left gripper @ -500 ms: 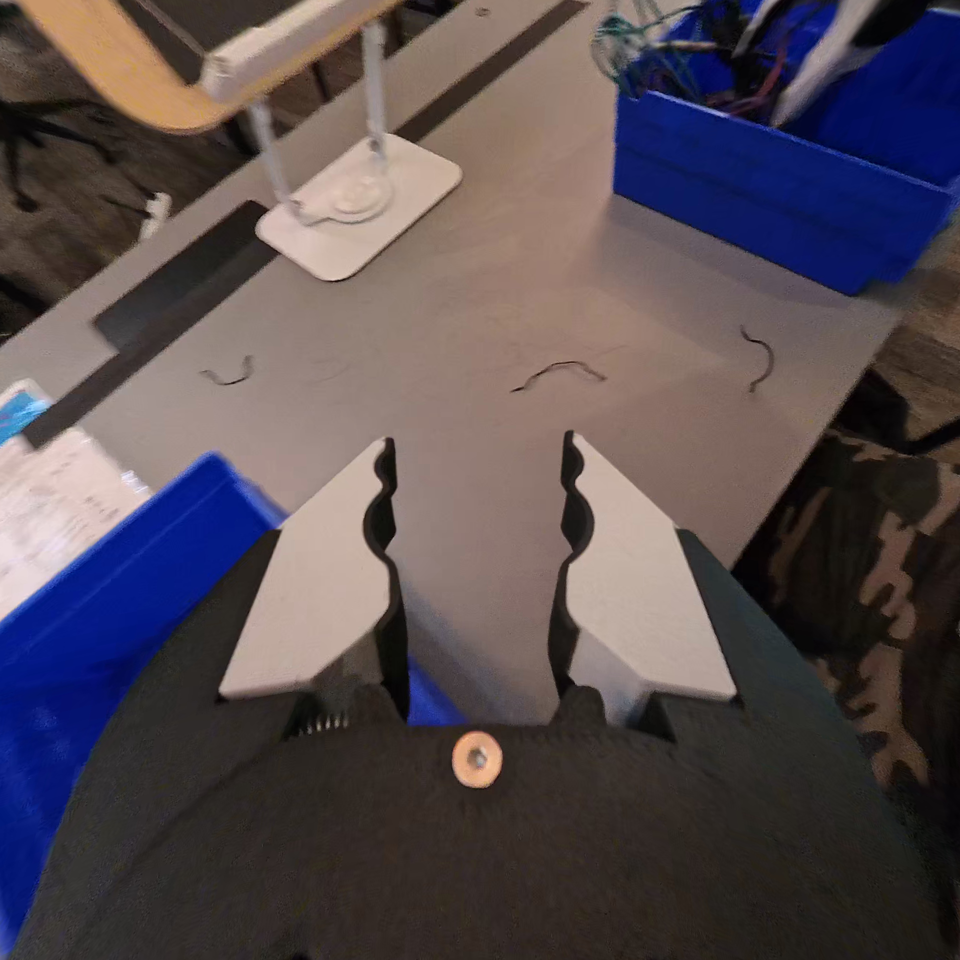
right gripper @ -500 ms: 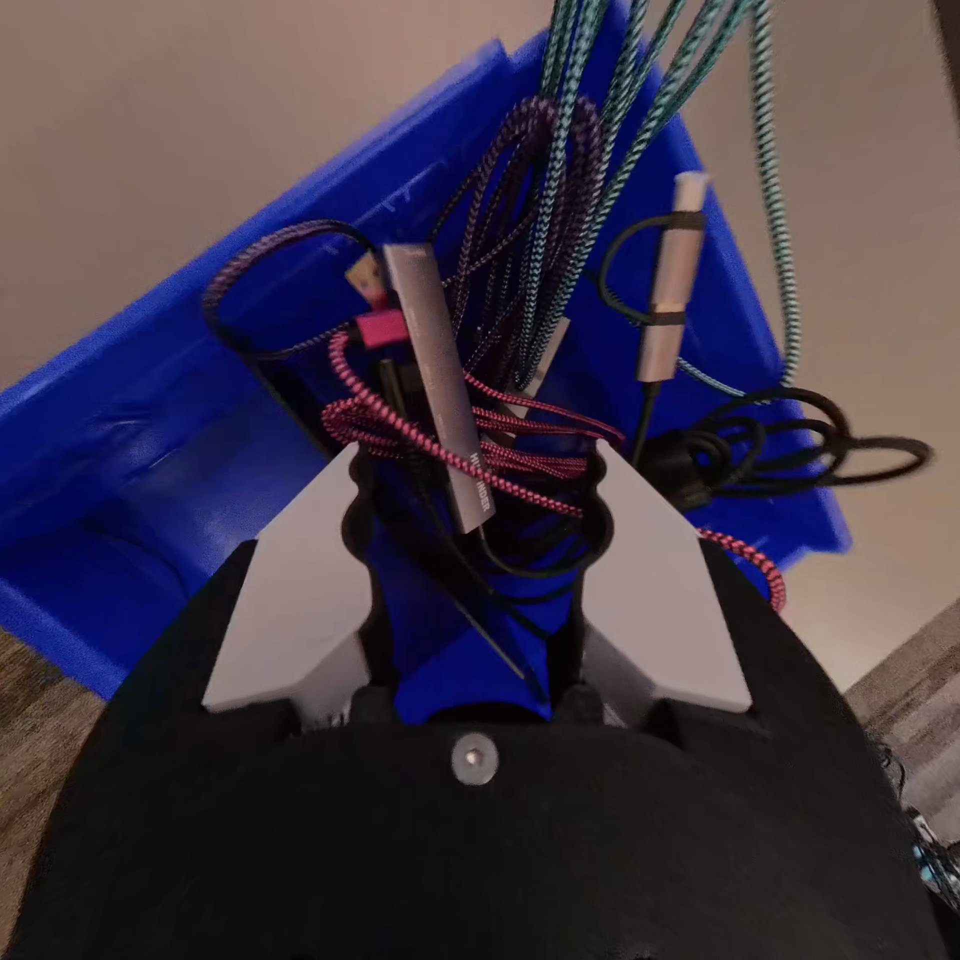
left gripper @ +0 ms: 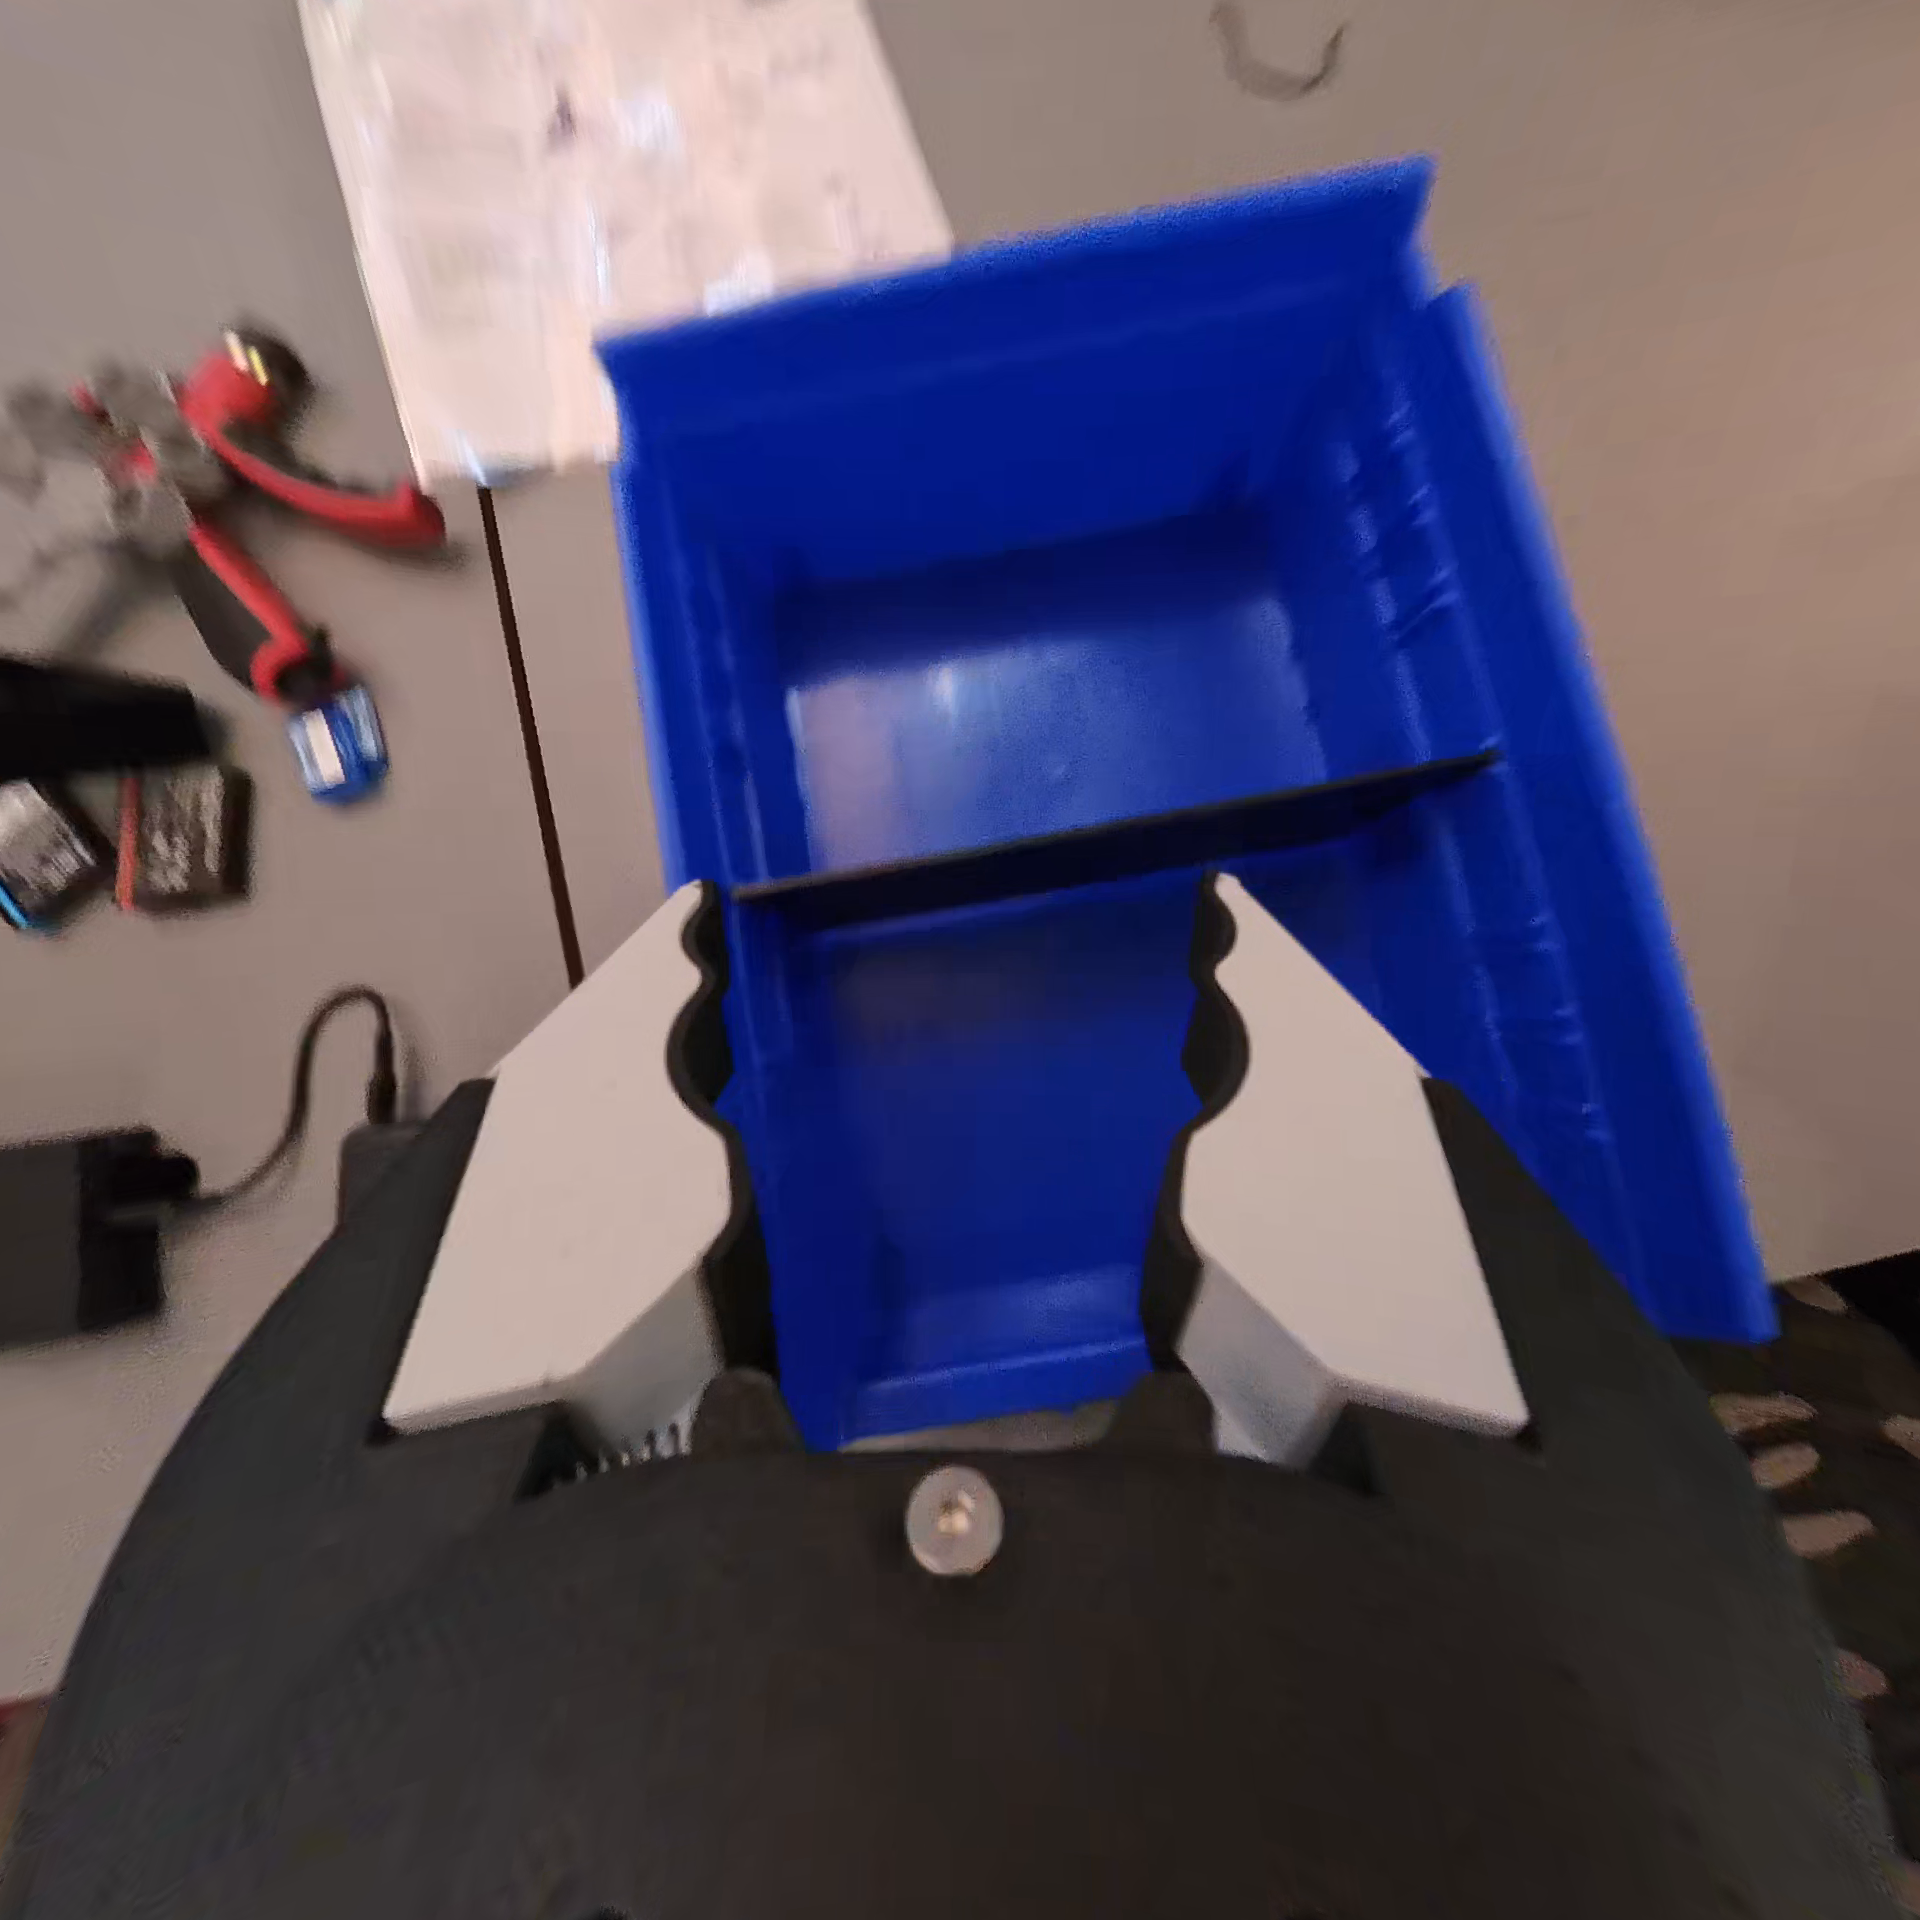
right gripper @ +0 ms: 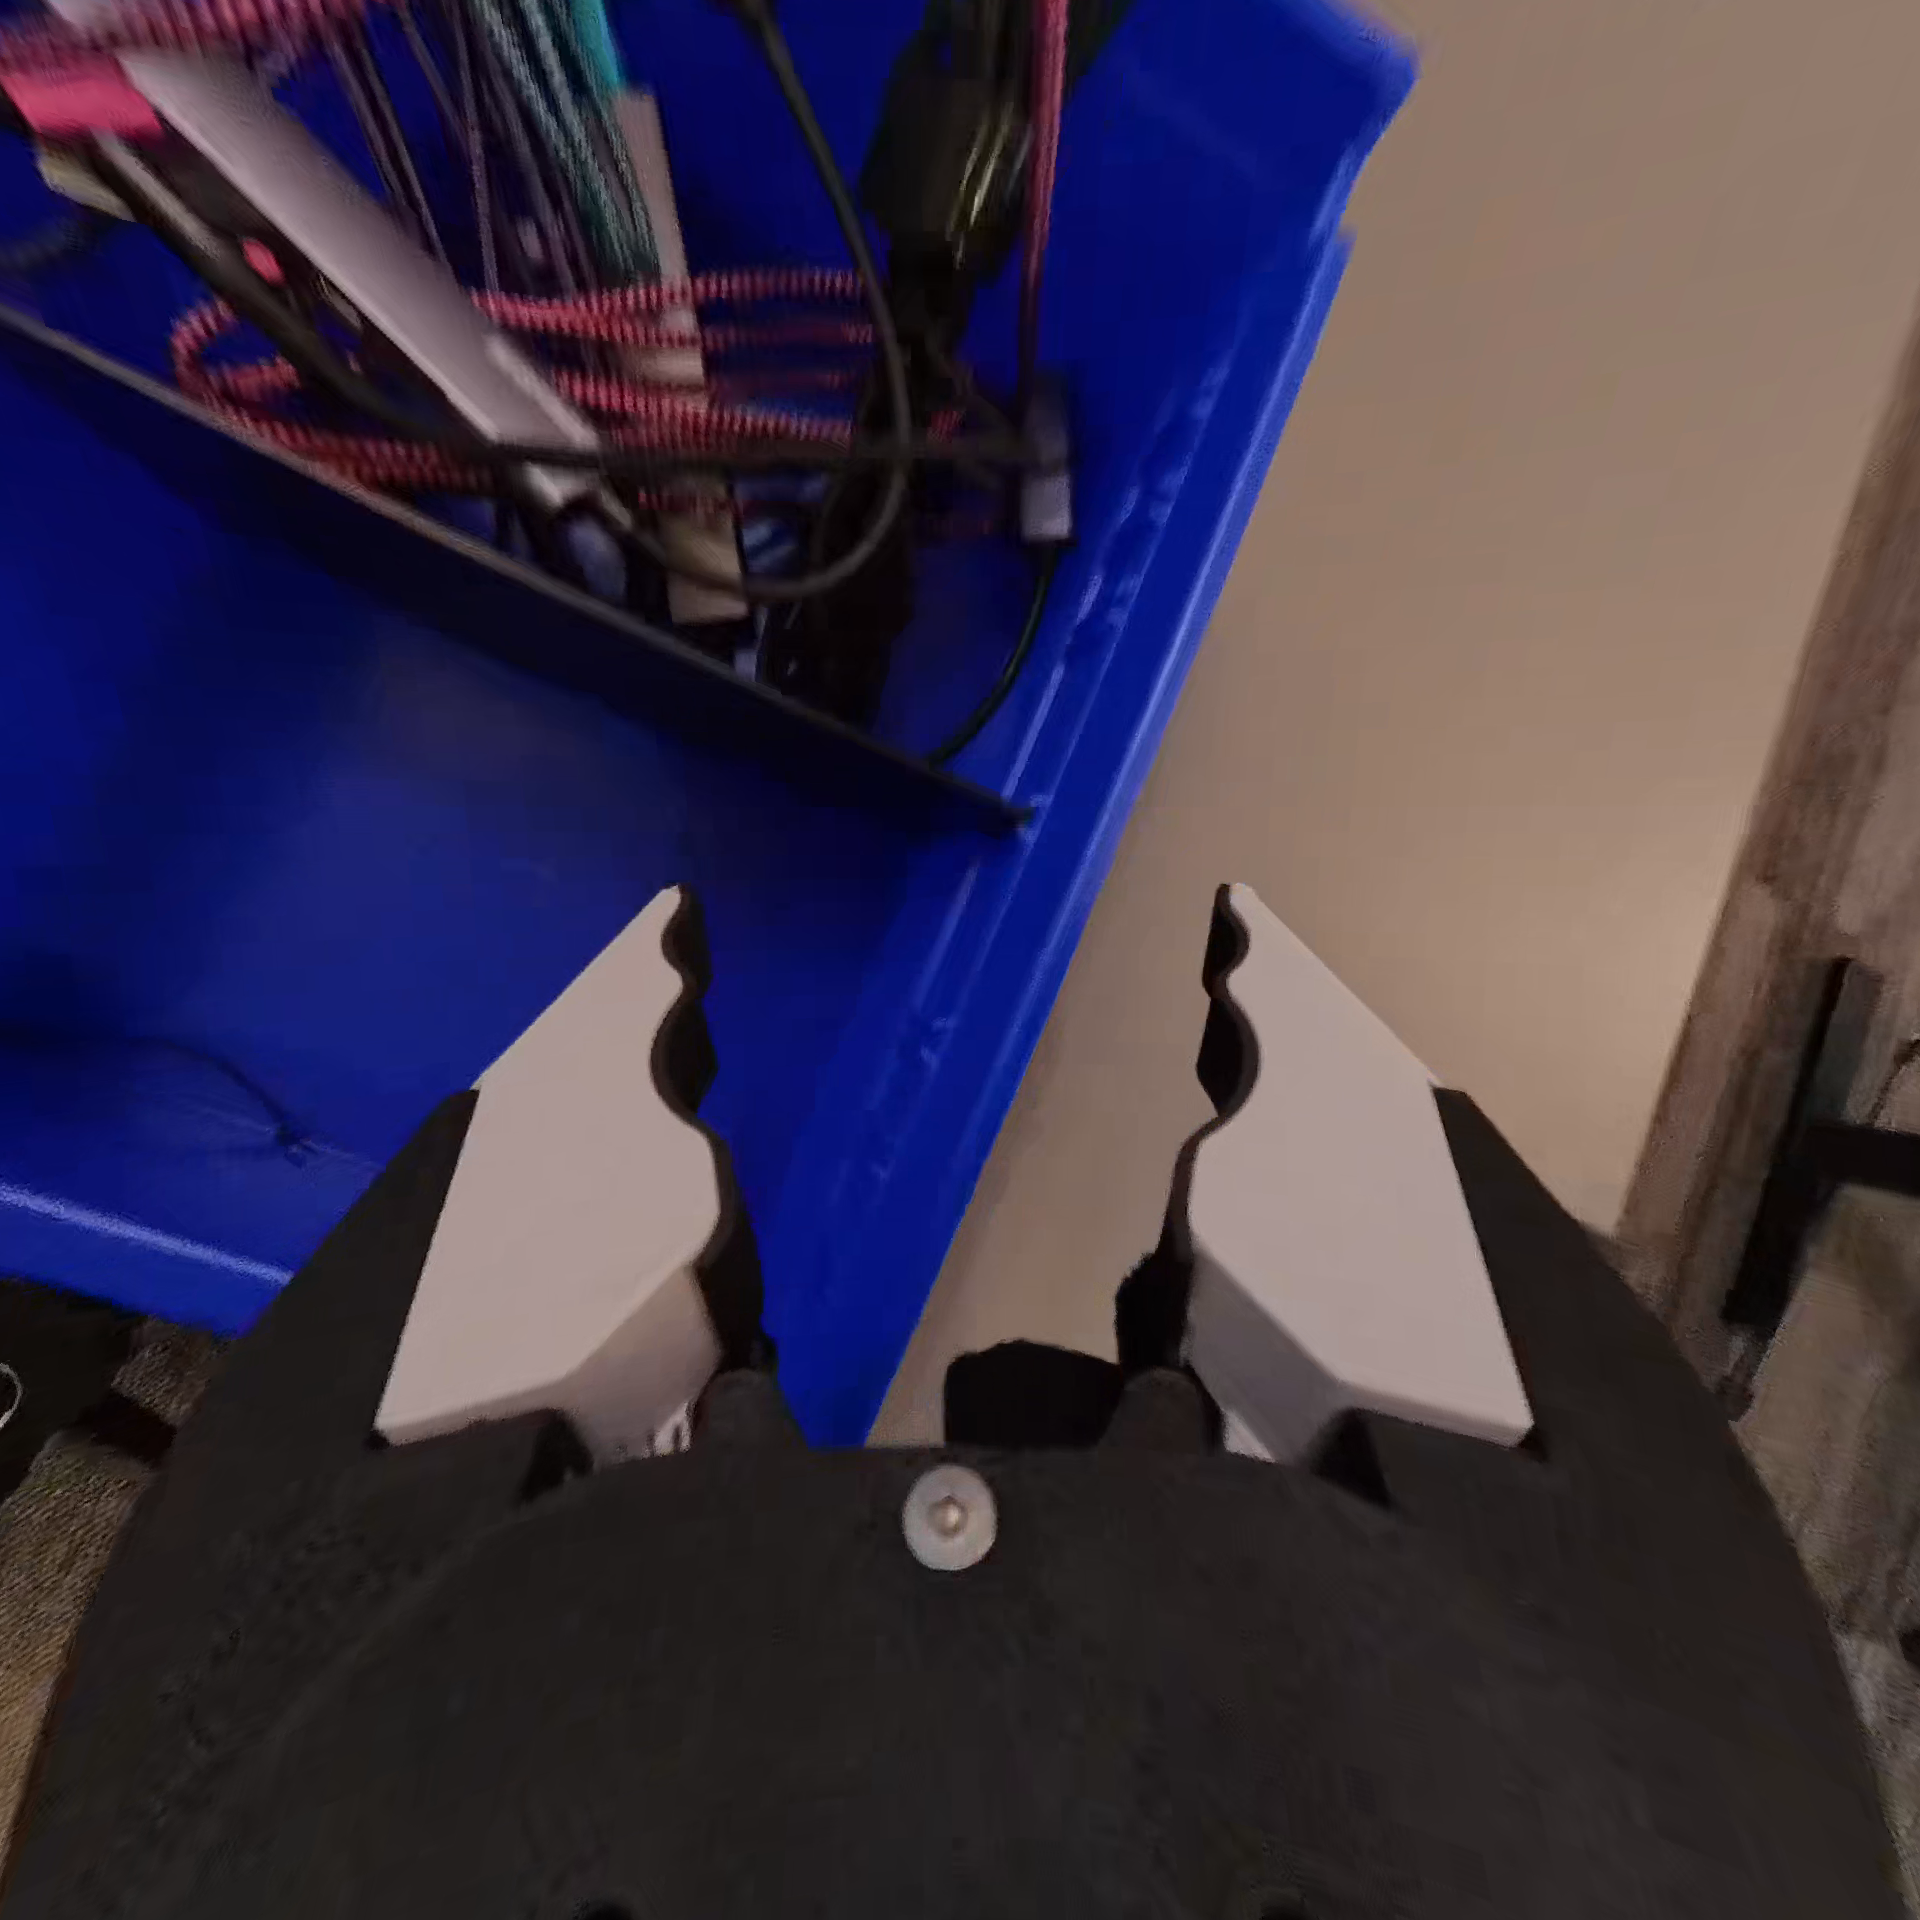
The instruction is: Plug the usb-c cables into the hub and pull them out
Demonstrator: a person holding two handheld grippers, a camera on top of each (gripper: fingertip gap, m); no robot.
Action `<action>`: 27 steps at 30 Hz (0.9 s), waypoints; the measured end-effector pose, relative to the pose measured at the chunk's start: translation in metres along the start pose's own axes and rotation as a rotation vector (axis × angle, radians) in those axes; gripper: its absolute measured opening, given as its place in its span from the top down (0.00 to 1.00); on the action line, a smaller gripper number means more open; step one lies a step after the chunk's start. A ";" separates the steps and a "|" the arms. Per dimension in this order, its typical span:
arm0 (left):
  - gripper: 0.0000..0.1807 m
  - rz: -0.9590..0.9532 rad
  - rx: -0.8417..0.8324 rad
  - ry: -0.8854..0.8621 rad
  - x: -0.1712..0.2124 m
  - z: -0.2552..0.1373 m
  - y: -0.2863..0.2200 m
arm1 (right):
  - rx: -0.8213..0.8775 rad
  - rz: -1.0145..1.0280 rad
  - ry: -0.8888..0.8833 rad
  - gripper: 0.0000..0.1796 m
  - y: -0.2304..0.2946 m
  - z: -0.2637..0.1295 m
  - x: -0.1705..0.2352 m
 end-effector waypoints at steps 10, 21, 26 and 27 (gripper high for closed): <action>0.64 -0.170 0.065 0.241 0.058 0.030 0.040 | -0.115 0.088 0.131 0.73 0.012 0.029 0.035; 0.94 -0.164 0.259 0.528 0.098 0.041 0.044 | -0.172 0.191 0.018 0.86 0.009 0.027 0.027; 0.96 -0.160 0.250 0.538 0.098 0.047 0.046 | -0.205 0.226 0.043 0.78 0.012 0.031 0.028; 0.98 -0.151 0.216 0.526 0.098 0.048 0.048 | -0.221 0.226 0.047 0.76 0.014 0.032 0.028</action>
Point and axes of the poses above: each gripper's, where its closed fingertips meet, z out along the fingers, x out of its underside, y = z × x across the jaws, the point moved 6 cm from there along -z, back along the fingers, and after that the axes turned 13 degrees about x, right-handed, at the moved point
